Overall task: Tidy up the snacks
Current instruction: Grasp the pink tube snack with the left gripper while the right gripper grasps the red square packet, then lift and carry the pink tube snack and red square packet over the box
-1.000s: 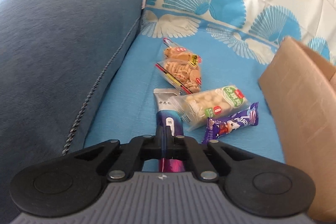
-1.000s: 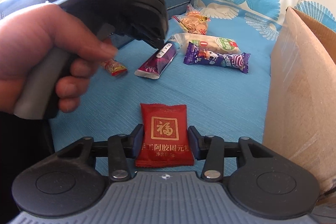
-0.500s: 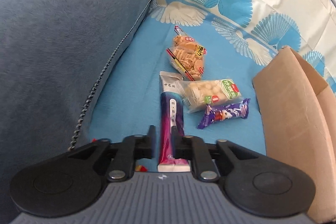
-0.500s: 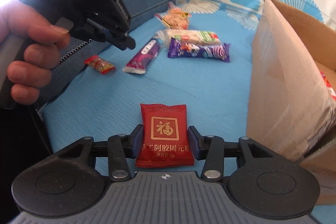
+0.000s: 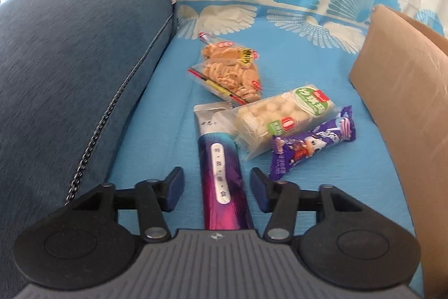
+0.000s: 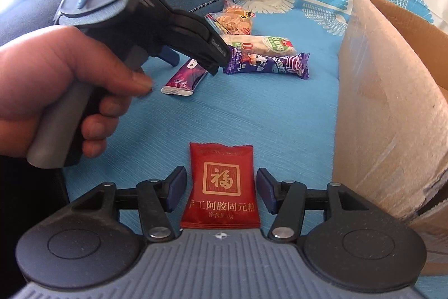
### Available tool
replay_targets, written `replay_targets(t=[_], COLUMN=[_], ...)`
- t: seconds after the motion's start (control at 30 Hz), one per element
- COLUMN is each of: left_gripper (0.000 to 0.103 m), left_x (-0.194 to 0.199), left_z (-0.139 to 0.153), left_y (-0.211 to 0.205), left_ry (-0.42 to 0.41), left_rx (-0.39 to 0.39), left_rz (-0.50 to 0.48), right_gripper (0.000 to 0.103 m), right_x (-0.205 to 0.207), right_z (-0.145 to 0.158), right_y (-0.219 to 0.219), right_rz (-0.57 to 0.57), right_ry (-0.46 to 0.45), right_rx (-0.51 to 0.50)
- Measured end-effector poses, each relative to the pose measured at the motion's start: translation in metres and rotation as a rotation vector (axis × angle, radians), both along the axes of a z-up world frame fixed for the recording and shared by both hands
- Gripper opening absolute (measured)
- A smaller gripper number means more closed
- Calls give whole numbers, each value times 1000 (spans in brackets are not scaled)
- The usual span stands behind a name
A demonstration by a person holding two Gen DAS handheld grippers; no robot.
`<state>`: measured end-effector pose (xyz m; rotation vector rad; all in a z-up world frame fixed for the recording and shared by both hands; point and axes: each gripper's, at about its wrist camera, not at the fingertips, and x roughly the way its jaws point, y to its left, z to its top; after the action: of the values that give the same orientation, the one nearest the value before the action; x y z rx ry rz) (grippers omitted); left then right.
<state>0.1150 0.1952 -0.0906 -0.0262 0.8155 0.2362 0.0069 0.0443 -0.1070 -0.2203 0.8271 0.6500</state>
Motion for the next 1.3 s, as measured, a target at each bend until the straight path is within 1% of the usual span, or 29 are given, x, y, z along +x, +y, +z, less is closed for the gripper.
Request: replay_targets(t=[0.03,0.07,0.13,0.17,0.23,0.3,0.47,0.53,0.6,0.67,0.8,0.97,1.07,1.13,1.23,1.3], left_gripper=[34,33,23,22,17,14,14,14,14,14,14,14,14,14,14,14], left_x=[-1,-1,-2,-3,-6,-10,-23,-32,-45,-56,-77,-103,-119,-129,-139,-145], left_z=[0,0,0,0,3,7,25,33,42,50,61,74,82,86,91,94], left_y=[-2,-4,-7,-6,-3,3,17,20,20,17,7,-4,-6,-5,-6,-7], left_ry=[-4,-4,-1,0,6,6,29,36,22,0,-52,-164,-238,-272,-294,-302], left_rx=[5,17,20,10,-16,-51,-139,-167,-181,-189,-178,-204,-221,-241,-259,-261], left_rz=[-13,-21,-36,-39,-30,-17,24,25,14,-8,-46,-86,-95,-86,-64,-54], right_gripper=[58,57,55,51,50,47,44,44,44,44,44,44,44,44,44,44], right_x=[0,0,-1,-2,-4,-5,-7,-7,-8,-11,-16,-23,-28,-30,-33,-39], right_z=[0,0,0,0,1,1,4,7,9,11,16,29,43,55,77,90], right_y=[0,1,2,2,3,3,1,0,0,-1,-3,-8,-11,-14,-25,-33], right_rz=[2,6,15,20,31,34,31,28,26,21,17,11,25,17,-8,-3], right_ry=[-3,-7,-15,-18,-28,-35,-49,-53,-58,-67,-90,-126,-173,-200,-217,-253], right_rx=[-2,-5,-9,-10,-14,-13,-6,2,6,9,18,37,60,75,125,138])
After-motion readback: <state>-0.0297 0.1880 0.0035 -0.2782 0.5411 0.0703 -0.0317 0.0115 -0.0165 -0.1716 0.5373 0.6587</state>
